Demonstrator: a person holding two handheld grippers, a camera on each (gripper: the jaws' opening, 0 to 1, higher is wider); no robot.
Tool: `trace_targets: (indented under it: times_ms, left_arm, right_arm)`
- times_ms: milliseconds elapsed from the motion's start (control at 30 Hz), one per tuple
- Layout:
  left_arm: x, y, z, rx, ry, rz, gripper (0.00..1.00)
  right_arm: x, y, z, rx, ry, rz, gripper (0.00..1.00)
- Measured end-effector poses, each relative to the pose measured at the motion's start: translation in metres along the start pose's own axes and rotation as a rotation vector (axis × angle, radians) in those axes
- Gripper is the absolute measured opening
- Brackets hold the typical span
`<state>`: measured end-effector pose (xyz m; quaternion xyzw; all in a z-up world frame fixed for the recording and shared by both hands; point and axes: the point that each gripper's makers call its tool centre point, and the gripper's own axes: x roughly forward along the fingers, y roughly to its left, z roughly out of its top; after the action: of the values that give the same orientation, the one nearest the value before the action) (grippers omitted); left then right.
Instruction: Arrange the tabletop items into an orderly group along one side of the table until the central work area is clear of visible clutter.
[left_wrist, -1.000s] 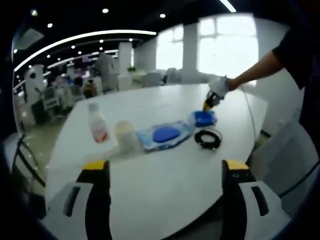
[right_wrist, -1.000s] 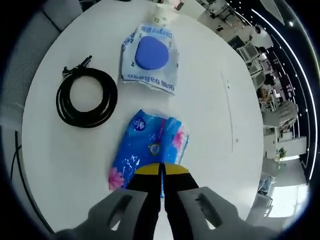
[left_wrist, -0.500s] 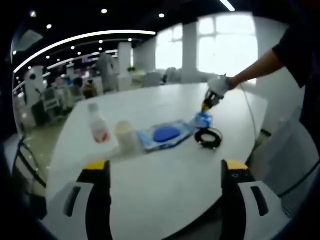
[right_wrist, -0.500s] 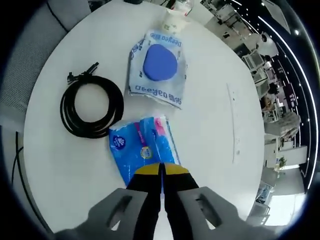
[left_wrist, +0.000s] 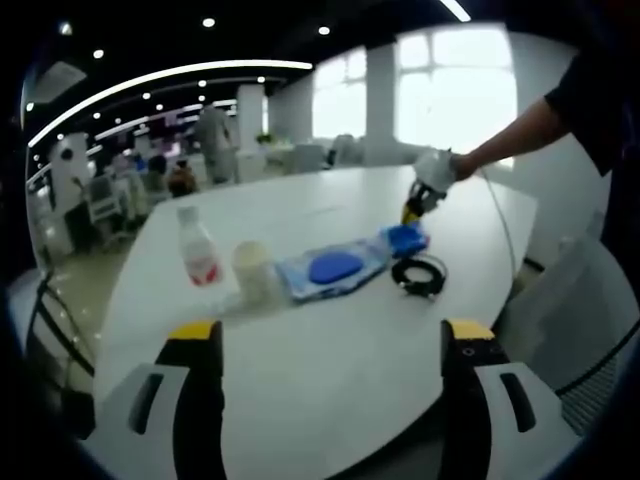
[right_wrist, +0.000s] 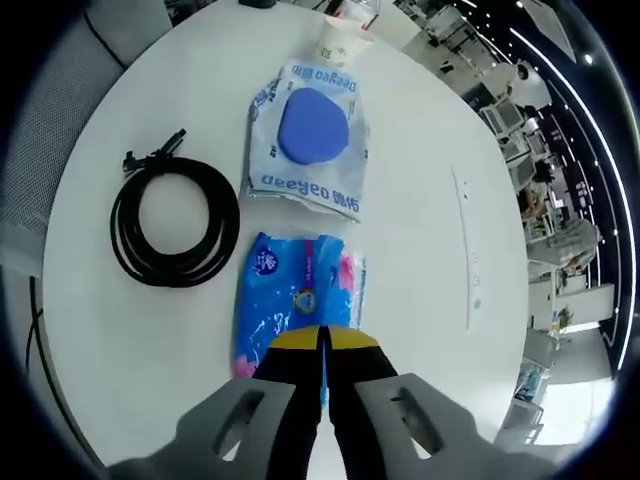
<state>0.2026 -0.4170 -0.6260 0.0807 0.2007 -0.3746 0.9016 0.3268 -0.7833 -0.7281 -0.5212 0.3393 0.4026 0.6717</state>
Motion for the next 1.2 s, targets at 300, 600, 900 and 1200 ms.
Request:
trace_targets:
  times_ms: [300,600,900,1200]
  left_arm:
    - [0.0,0.0,-0.001,0.003,0.004,0.001,0.86]
    - [0.0,-0.001,-0.001,0.01,0.009,0.001,0.85]
    - [0.0,-0.001,-0.002,0.013,0.011,-0.001,0.85]
    - [0.0,0.0,-0.001,0.008,0.006,0.004,0.85]
  right_arm:
    - [-0.002,0.002,0.006,-0.008,-0.017,0.005,0.0]
    - [-0.006,0.009,0.006,-0.015,-0.026,0.017,0.0]
    - [-0.007,0.011,0.004,-0.017,-0.026,0.017,0.0]
    - [-0.007,0.011,0.004,-0.063,-0.021,0.011,0.0]
